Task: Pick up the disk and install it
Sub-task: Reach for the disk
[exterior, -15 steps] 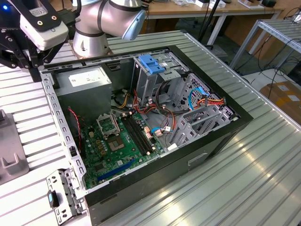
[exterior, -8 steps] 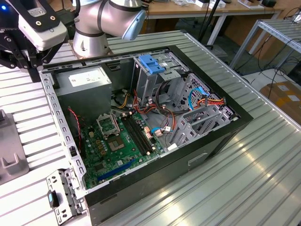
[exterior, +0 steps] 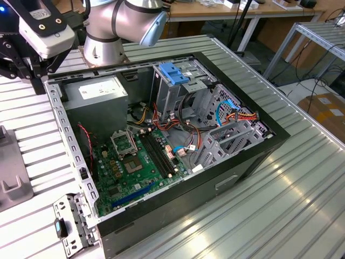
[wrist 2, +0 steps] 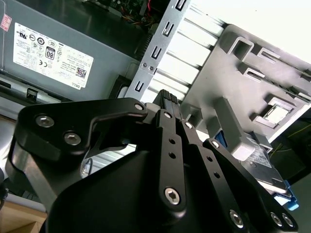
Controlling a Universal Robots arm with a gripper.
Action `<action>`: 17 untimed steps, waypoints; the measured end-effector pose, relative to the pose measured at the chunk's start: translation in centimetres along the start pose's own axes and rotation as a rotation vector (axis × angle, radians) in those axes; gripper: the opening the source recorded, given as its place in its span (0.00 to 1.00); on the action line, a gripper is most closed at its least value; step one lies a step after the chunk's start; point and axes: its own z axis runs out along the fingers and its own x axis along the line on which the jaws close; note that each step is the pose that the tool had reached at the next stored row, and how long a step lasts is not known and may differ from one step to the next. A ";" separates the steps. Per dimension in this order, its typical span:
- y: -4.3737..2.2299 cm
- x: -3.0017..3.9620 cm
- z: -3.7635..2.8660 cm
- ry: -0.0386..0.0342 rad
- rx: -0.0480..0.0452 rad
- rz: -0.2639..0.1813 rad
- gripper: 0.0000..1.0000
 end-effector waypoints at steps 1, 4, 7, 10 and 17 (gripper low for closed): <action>0.00 0.02 0.00 -0.0001 0.0000 0.000 0.10; -0.01 0.08 0.01 0.0000 0.0000 0.000 0.10; -0.01 0.17 0.01 -0.0001 0.0000 0.000 0.10; -0.02 0.28 0.02 0.0000 0.0000 0.000 0.10; -0.04 0.46 0.03 0.0000 0.0000 0.000 0.10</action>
